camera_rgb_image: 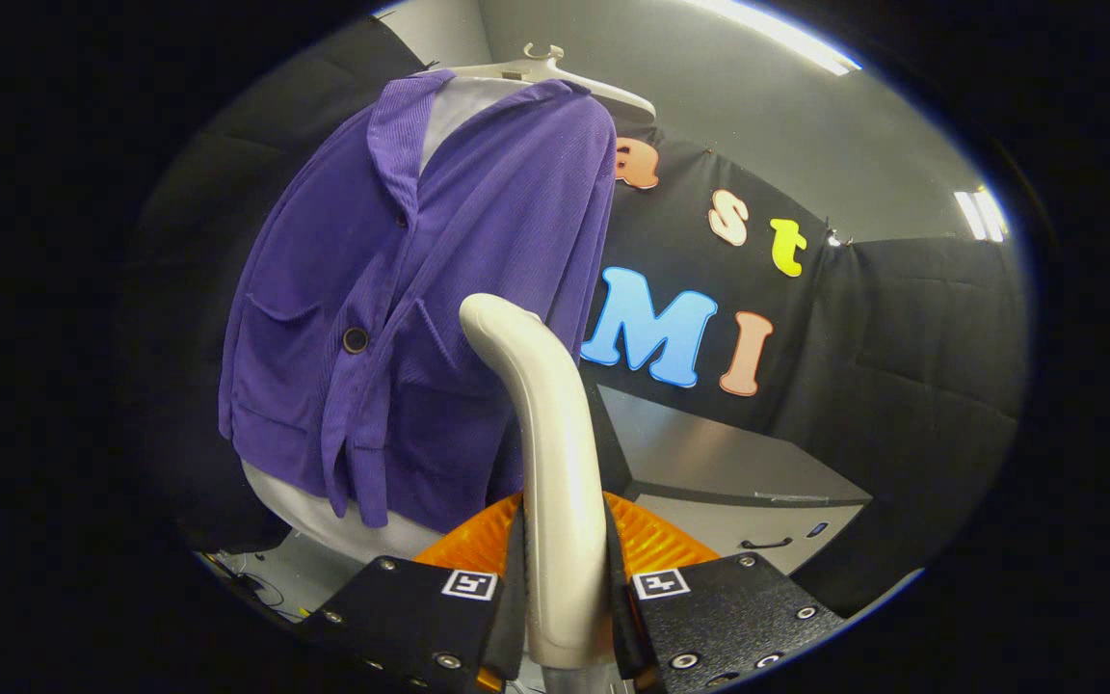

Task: Iron the clothes twice with a garment steamer, once on the left side and once on the right side.

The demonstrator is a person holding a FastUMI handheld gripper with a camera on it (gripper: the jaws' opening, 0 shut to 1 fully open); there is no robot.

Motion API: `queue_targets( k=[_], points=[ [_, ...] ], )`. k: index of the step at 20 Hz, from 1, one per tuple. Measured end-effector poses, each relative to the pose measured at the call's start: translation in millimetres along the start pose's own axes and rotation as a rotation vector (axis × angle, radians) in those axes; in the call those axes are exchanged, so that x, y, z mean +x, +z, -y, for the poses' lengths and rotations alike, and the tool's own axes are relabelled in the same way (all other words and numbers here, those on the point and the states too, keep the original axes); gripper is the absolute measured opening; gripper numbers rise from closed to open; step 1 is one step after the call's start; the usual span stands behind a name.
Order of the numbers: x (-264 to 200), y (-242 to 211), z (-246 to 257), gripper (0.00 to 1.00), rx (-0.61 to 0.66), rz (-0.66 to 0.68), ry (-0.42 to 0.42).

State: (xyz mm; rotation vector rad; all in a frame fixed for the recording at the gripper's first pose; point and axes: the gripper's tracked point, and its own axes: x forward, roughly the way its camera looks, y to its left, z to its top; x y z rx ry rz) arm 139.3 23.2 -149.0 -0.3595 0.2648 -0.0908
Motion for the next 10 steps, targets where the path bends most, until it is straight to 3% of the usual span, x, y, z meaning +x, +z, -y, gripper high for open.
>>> queue_targets(
  k=[10],
  points=[
    [-7,-57,-18,0.37,-0.083,-0.071,0.010]
  ],
)
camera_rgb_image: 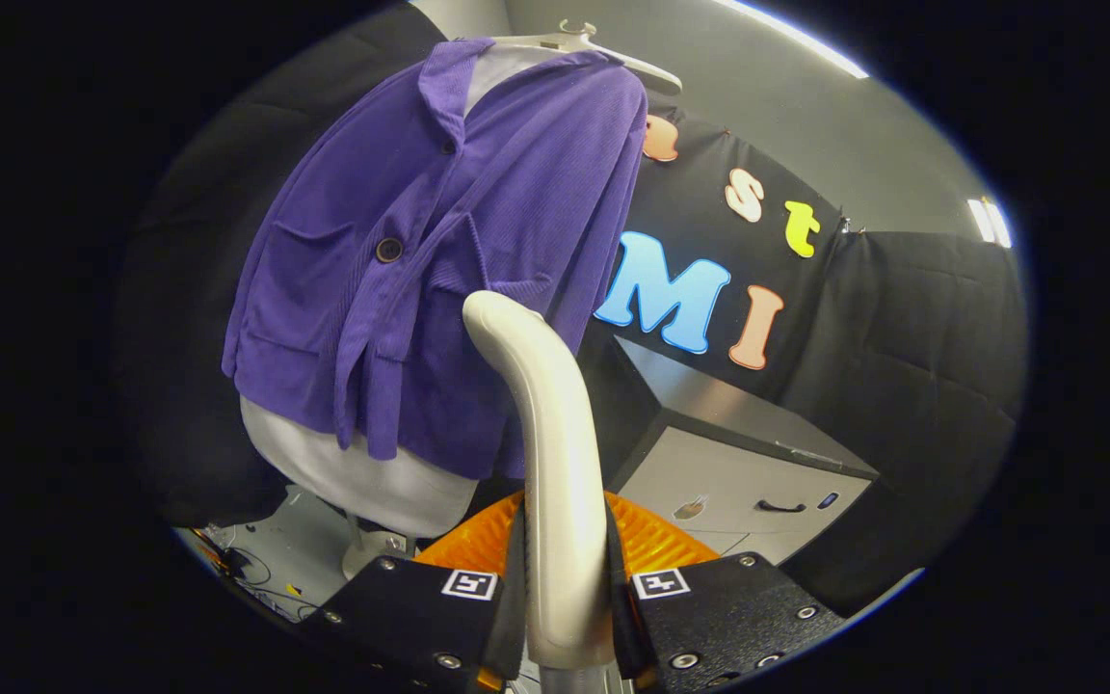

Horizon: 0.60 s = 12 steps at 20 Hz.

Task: Iron the clothes twice with a garment steamer, once on the left side and once on the right side.

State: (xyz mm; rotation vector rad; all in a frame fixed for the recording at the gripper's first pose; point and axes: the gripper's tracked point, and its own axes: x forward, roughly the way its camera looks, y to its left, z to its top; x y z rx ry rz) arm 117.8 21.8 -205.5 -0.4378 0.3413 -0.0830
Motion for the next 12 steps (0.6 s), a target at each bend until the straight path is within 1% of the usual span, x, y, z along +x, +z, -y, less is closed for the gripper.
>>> queue_targets(
  k=[4,9,12],
  points=[
    [-3,-17,-12,0.37,-0.034,-0.032,0.026],
    [-14,-38,-31,0.36,-0.101,-0.078,0.110],
    [-34,-46,-34,0.37,-0.105,-0.093,0.146]
  ],
)
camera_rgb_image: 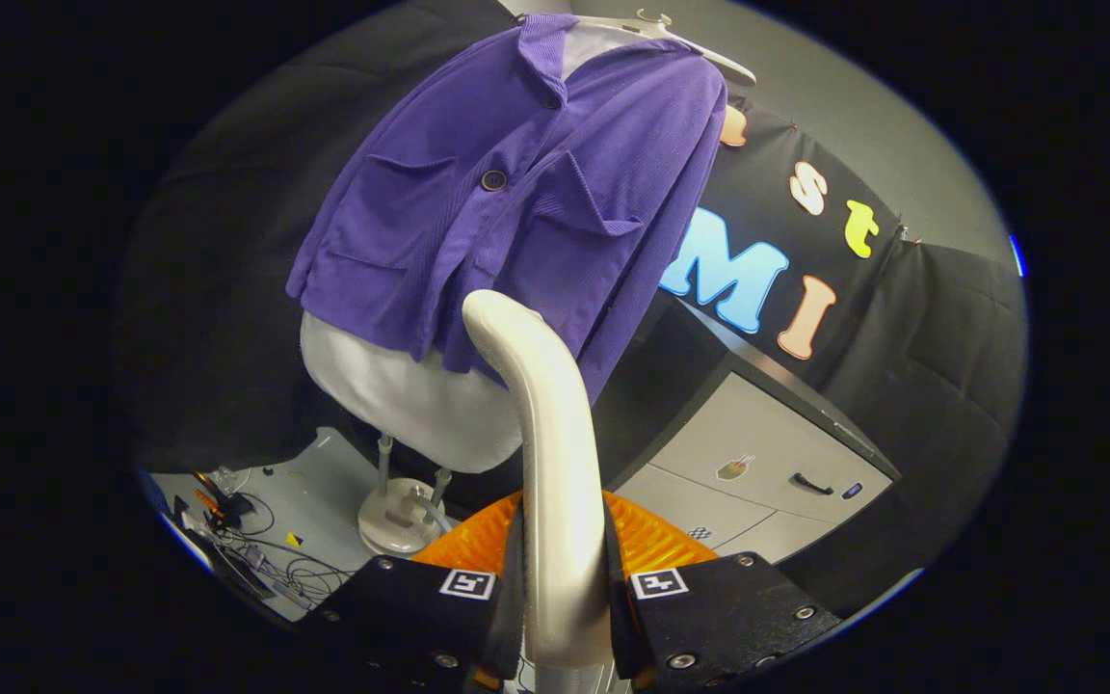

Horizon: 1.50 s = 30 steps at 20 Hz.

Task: Iron the clothes twice with a garment steamer, once on the left side and once on the right side.

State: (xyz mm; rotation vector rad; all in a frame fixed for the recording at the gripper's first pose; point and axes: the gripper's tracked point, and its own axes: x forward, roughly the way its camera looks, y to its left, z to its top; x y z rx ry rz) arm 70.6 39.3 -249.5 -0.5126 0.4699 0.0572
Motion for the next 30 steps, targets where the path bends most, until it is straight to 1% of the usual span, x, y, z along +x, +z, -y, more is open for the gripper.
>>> queue_targets(
  k=[3,7,10,13,18,22,26,30],
  points=[
    [-18,13,5,0.37,0.032,0.012,0.016],
    [-56,44,5,0.37,0.098,0.062,0.054],
    [-80,85,-1,0.37,0.121,0.128,0.098],
    [-95,143,2,0.37,0.135,0.240,0.114],
    [-108,249,10,0.36,0.135,0.448,0.091],
    [-109,315,11,0.36,0.144,0.551,0.060],
    [-97,367,9,0.36,0.128,0.618,0.008],
    [-78,395,0,0.36,0.101,0.633,-0.041]
  ],
)
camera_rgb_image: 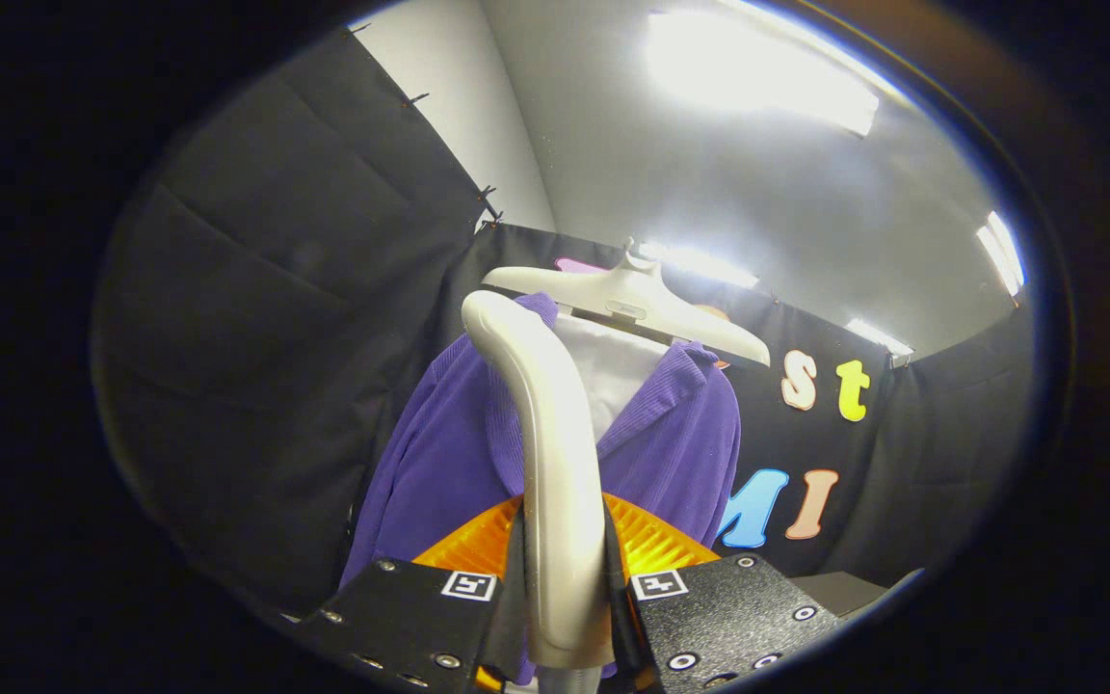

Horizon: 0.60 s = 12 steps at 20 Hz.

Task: Iron the clothes twice with a garment steamer, once on the left side and once on the right side.

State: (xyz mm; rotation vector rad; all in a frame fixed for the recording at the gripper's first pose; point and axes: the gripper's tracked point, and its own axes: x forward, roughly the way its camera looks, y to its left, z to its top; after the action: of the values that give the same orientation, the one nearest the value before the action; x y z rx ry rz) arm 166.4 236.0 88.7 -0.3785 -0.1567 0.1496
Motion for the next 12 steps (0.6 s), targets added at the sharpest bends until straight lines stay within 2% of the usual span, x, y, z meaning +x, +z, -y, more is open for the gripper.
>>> queue_targets(
  k=[5,12],
  points=[
    [20,-17,-19,0.36,-0.047,-0.037,-0.009],
    [23,-56,-30,0.36,-0.143,-0.087,-0.016]
  ],
)
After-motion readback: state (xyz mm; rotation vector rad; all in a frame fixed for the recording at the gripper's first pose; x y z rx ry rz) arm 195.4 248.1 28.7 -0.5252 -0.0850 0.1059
